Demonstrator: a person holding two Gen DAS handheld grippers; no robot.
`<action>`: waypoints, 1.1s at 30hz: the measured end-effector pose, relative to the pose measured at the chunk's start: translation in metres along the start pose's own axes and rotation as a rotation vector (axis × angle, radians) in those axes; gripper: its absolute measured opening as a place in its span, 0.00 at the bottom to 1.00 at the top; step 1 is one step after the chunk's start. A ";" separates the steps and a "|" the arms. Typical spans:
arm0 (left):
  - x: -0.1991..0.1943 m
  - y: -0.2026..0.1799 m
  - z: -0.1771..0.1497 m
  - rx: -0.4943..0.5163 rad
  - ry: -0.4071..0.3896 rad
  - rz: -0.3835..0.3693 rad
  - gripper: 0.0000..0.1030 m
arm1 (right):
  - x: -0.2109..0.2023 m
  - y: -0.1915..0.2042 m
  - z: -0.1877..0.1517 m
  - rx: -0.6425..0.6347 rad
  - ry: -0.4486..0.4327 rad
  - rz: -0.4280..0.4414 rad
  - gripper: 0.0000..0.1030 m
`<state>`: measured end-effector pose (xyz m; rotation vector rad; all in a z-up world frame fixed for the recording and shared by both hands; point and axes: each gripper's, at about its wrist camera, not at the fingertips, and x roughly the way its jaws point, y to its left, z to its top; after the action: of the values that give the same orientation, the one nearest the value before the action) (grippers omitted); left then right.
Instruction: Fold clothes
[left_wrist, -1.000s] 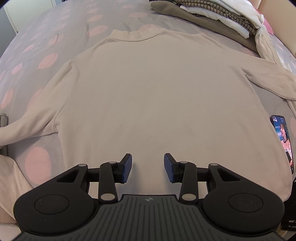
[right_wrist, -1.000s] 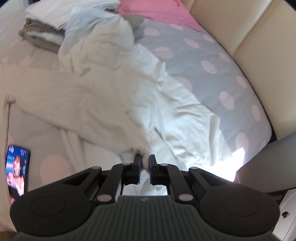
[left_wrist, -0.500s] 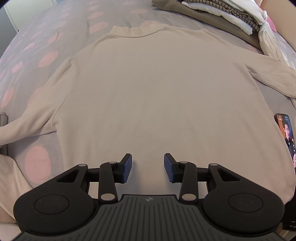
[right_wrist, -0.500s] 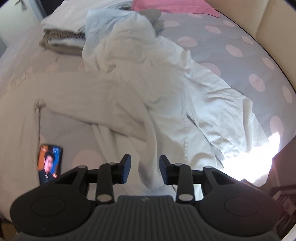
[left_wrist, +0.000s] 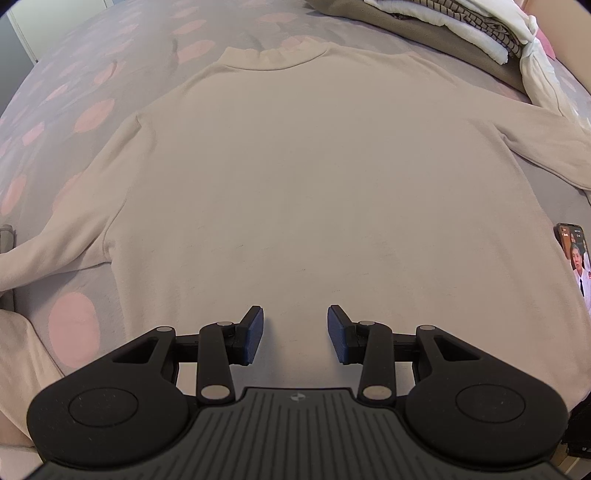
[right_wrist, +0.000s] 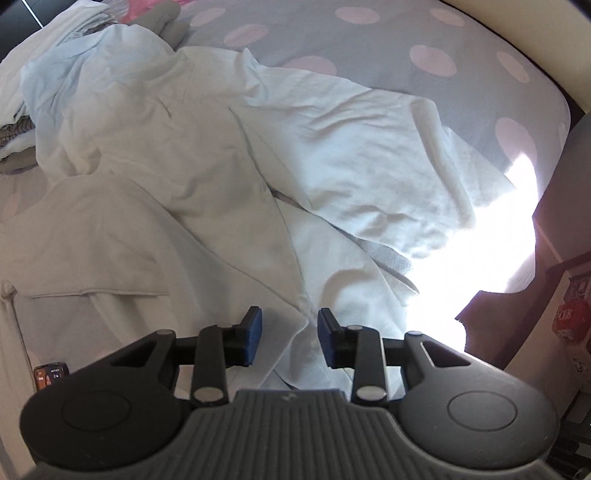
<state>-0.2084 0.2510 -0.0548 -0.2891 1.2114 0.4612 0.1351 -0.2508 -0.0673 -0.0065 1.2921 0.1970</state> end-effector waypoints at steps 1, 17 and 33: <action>0.001 0.000 0.001 -0.001 0.002 0.001 0.35 | 0.004 0.000 0.000 0.005 0.008 -0.001 0.35; -0.009 -0.001 0.006 -0.004 -0.032 -0.022 0.35 | -0.100 0.066 0.015 -0.126 -0.288 0.048 0.04; -0.066 0.024 0.012 -0.087 -0.253 -0.042 0.35 | -0.224 0.319 -0.029 -0.528 -0.445 0.381 0.04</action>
<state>-0.2283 0.2649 0.0119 -0.3200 0.9387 0.4987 0.0020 0.0274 0.1722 -0.1594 0.7594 0.8168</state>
